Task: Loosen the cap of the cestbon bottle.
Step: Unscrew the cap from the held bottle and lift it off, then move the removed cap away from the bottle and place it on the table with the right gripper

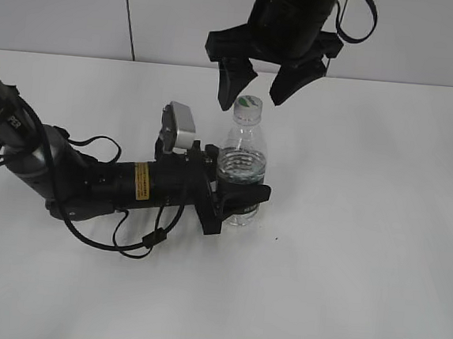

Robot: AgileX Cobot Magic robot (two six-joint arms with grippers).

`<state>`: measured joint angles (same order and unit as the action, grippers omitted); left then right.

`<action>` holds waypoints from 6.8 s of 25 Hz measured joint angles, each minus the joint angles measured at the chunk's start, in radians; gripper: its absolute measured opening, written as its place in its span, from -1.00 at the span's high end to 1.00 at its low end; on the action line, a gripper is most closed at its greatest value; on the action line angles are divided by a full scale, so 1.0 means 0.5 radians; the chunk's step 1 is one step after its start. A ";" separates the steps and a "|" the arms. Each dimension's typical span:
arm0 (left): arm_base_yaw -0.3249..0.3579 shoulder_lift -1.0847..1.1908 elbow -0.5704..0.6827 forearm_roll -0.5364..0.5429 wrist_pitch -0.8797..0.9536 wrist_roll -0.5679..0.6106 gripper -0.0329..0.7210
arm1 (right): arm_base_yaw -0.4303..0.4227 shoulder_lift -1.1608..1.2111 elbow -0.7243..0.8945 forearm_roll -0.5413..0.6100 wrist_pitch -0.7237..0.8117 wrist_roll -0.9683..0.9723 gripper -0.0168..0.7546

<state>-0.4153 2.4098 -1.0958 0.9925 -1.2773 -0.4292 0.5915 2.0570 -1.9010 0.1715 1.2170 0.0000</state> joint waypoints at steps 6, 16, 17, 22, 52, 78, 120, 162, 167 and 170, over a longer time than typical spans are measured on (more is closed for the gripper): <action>0.000 0.000 0.000 -0.004 0.000 0.000 -0.15 | 0.000 0.018 0.000 0.000 0.000 0.000 -0.57; 0.000 0.000 0.000 -0.005 0.000 0.000 -0.15 | 0.000 0.018 0.000 -0.006 0.000 -0.051 -0.57; 0.000 0.000 0.000 -0.005 0.000 0.000 -0.15 | 0.000 0.018 0.000 -0.006 0.000 -0.052 -0.57; 0.000 0.000 0.000 -0.005 0.000 0.000 -0.15 | 0.000 0.018 0.000 -0.006 0.000 -0.062 -0.57; 0.000 0.000 0.000 -0.010 0.002 0.000 -0.15 | 0.000 0.053 -0.002 -0.006 0.002 -0.074 -0.33; -0.006 0.000 0.000 -0.018 0.007 0.011 -0.15 | 0.005 0.053 -0.002 0.108 0.002 -1.208 0.17; -0.006 0.000 -0.006 0.011 0.015 0.009 -0.15 | 0.005 -0.267 -0.002 0.012 0.011 -2.480 0.20; -0.006 0.000 0.008 0.018 0.005 0.150 -0.15 | -0.850 -0.137 1.374 -0.235 -1.242 -0.591 0.20; -0.006 0.000 0.009 0.018 0.005 0.151 -0.15 | -0.850 -0.085 1.373 -0.235 -1.254 -0.591 0.20; -0.006 0.000 0.009 0.018 0.005 0.151 -0.15 | -0.850 -0.061 1.373 -0.235 -1.255 -0.593 0.20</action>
<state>-0.4183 2.4098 -1.0910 1.0014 -1.2746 -0.3535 0.1667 2.0263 -1.2147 0.0539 0.5892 -0.2966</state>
